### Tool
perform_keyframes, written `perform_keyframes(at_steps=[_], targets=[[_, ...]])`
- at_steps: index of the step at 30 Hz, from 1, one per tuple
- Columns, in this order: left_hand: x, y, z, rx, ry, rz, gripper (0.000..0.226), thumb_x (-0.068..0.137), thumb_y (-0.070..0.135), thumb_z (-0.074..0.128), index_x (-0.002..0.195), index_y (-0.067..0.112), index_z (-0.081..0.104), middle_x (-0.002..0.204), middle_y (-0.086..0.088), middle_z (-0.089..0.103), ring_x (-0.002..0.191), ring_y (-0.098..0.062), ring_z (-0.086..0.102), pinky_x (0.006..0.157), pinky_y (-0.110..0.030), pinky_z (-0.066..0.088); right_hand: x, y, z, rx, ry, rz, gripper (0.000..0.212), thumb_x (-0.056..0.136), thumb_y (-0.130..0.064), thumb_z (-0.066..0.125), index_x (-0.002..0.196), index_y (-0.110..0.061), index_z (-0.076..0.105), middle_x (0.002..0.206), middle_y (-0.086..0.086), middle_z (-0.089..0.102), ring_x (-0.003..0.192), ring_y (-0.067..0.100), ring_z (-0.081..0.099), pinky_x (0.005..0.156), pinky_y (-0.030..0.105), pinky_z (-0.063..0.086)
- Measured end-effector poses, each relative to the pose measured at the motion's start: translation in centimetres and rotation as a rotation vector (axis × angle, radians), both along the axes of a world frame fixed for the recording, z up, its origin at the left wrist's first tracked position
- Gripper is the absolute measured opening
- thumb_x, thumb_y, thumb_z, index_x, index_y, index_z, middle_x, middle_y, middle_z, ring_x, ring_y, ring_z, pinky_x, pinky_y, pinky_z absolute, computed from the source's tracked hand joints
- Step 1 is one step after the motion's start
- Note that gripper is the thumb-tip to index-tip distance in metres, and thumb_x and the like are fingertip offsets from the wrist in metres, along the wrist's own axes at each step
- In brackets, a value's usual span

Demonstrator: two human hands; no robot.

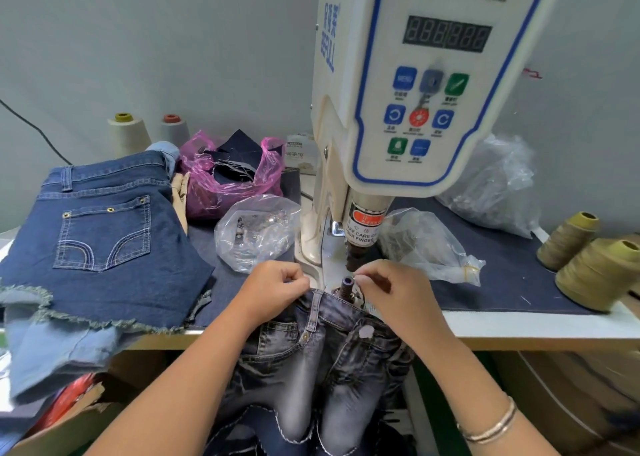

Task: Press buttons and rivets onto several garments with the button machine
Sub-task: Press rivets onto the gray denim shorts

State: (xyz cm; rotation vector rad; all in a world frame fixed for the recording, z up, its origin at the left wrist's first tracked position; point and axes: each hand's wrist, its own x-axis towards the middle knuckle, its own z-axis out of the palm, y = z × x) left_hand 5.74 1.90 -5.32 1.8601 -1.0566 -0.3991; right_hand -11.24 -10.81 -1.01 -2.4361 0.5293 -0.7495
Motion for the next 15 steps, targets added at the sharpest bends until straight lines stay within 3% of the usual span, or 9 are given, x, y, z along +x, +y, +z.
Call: perform_keyframes(at_steps=[3, 7, 12, 15], targets=[[0.08, 0.01, 0.08, 0.013, 0.006, 0.001, 0.044, 0.084, 0.004, 0.059, 0.048, 0.020, 0.038, 0.042, 0.009, 0.032, 0.043, -0.004, 0.028, 0.045, -0.015, 0.023, 0.04, -0.22, 0.33, -0.028, 0.006, 0.035, 0.006, 0.084, -0.015, 0.070, 0.083, -0.020, 0.073, 0.065, -0.026, 0.056, 0.076, -0.001, 0.059, 0.065, 0.007, 0.041], [0.05, 0.04, 0.12, -0.002, 0.006, -0.001, 0.042, 0.083, 0.005, 0.059, 0.049, 0.019, 0.039, 0.043, 0.010, 0.032, 0.044, -0.004, 0.028, 0.047, -0.017, 0.023, 0.38, -0.01, 0.65, -0.026, 0.023, 0.047, 0.003, 0.082, -0.017, 0.072, 0.084, -0.014, 0.074, 0.063, -0.020, 0.056, 0.069, -0.007, 0.056, 0.063, 0.004, 0.038], [-0.03, 0.14, 0.13, -0.008, 0.036, -0.006, 0.044, 0.084, 0.005, 0.058, 0.047, 0.021, 0.040, 0.041, 0.010, 0.033, 0.042, -0.005, 0.029, 0.046, -0.013, 0.026, 0.63, 0.04, 1.04, -0.056, 0.066, 0.066, 0.009, 0.084, -0.022, 0.071, 0.087, -0.015, 0.075, 0.072, -0.008, 0.067, 0.065, 0.005, 0.057, 0.061, 0.006, 0.039], [0.01, 0.15, 0.17, -0.015, 0.046, -0.009, 0.048, 0.083, 0.005, 0.058, 0.043, 0.025, 0.040, 0.041, 0.010, 0.033, 0.042, -0.005, 0.029, 0.046, -0.013, 0.025, 0.59, 0.01, 1.00, -0.080, 0.060, 0.072, 0.009, 0.085, -0.021, 0.070, 0.087, -0.014, 0.075, 0.070, -0.010, 0.064, 0.061, 0.001, 0.055, 0.060, 0.005, 0.037]])
